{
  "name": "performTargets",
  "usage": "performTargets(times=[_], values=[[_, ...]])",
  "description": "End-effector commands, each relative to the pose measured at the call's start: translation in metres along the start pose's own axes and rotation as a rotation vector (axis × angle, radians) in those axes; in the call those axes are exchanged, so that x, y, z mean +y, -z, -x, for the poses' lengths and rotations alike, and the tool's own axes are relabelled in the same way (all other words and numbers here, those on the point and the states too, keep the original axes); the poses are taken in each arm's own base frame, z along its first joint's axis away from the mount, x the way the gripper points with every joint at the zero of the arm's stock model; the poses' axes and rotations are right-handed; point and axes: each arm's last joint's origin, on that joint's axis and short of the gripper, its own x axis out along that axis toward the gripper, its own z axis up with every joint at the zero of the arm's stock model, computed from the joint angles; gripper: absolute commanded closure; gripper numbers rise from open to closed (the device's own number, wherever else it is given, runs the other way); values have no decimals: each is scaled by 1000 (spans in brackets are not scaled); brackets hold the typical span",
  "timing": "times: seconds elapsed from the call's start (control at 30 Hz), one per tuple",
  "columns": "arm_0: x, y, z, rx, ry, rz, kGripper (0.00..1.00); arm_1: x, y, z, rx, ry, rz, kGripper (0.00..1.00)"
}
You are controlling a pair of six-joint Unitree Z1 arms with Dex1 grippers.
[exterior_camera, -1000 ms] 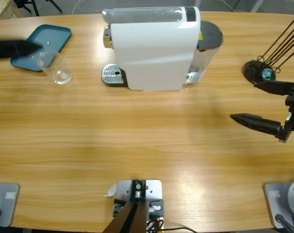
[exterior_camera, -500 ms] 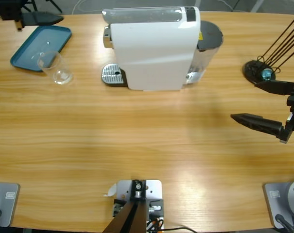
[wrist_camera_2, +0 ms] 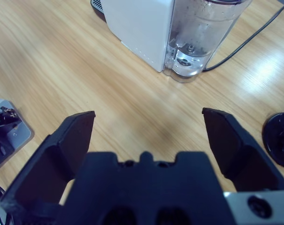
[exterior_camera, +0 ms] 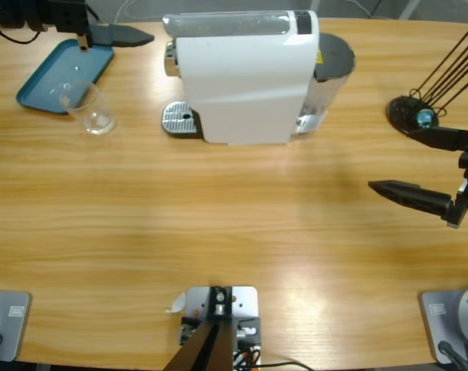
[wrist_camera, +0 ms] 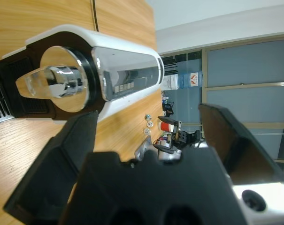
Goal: Pour coffee
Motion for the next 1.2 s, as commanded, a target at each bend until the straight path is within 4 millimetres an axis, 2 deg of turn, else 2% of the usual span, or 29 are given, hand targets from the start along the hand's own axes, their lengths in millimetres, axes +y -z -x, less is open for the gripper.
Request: performTargets(times=[0.03, 0.47, 0.6, 0.73, 0.87, 0.93, 0.97, 1.0, 1.03, 1.1, 1.2], values=[[24, -10, -23, 26, -36, 42, 73, 2, 12, 3, 15, -13, 15, 0], [24, -29, -33, 2, -22, 24, 79, 2, 12, 2, 18, -14, 15, 0], [25, -31, -35, 3, -22, 25, 233, 2, 12, 2, 19, -13, 14, 0], [28, -32, -38, 13, -24, 32, 278, 2, 12, 2, 20, -13, 14, 0], [27, -32, -38, 13, -23, 31, 484, 2, 12, 2, 21, -13, 14, 0], [26, -32, -37, 9, -21, 28, 547, 2, 12, 2, 21, -13, 14, 0], [24, -30, -34, 1, -23, 24, 718, 2, 12, 2, 22, -13, 14, 0], [23, -29, -32, -8, -26, 19, 849, 2, 12, 1, 22, -13, 14, 0], [22, -29, -32, -9, -25, 15, 931, 2, 12, 1, 23, -13, 14, 0], [22, -29, -32, -4, -21, 11, 1000, 2, 12, 1, 23, -13, 14, 0], [23, -29, -31, 3, -17, 7, 1000, 2, 12, 1, 24, -13, 14, 0]])
